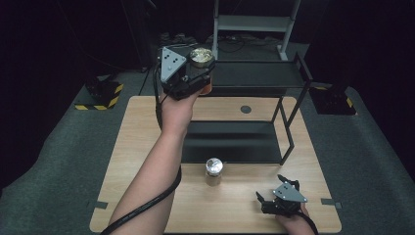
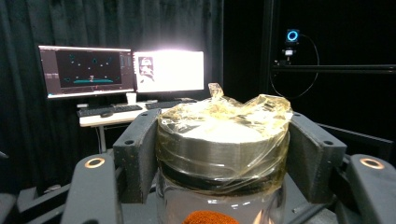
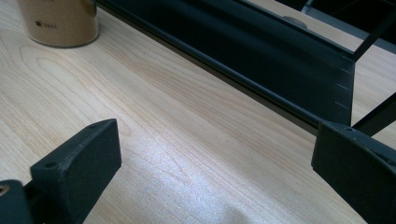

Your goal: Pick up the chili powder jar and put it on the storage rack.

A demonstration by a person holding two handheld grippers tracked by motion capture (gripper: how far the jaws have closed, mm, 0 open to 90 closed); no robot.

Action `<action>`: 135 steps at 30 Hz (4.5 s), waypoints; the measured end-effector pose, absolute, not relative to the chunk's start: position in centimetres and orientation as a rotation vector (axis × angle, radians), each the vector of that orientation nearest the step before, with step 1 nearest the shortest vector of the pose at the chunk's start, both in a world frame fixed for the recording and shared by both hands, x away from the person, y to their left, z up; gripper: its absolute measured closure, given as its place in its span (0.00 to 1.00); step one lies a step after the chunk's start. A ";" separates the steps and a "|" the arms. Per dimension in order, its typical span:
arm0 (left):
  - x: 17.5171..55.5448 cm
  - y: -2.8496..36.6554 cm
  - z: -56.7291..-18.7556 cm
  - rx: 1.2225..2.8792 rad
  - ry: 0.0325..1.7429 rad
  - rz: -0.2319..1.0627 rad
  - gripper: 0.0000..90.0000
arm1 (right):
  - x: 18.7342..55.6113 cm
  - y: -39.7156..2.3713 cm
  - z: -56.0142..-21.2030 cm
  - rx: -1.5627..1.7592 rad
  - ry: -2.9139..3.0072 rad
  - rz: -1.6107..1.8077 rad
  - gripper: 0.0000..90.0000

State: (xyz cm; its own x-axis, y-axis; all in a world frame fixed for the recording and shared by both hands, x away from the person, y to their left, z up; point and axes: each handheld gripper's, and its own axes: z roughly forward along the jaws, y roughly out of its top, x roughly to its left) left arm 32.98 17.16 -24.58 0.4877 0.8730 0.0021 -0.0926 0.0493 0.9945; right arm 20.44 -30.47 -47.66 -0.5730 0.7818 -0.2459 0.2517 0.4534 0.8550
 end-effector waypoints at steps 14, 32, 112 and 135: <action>35.2 16.6 -24.2 1.309 0.828 0.890 0.38 | 20.4 -30.6 -47.7 0.864 2.061 1.075 0.01; 36.4 15.7 -24.2 1.324 0.846 0.908 0.38 | 20.3 -30.7 -47.8 0.851 2.060 1.080 0.01; 26.0 18.3 -29.0 1.355 0.860 0.924 0.00 | 20.2 -30.4 -47.7 0.814 2.078 1.054 0.01; 21.8 20.9 -36.0 1.467 0.863 0.905 0.00 | 20.2 -30.2 -47.7 0.809 2.082 1.046 0.01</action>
State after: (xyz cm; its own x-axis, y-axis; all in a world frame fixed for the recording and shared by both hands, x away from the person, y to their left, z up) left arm 21.75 20.88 -35.99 0.4322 0.8996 0.0624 0.0203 -0.0789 0.9967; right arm 20.22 -30.24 -47.68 -0.5891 0.7579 -0.2802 0.2278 0.4885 0.8423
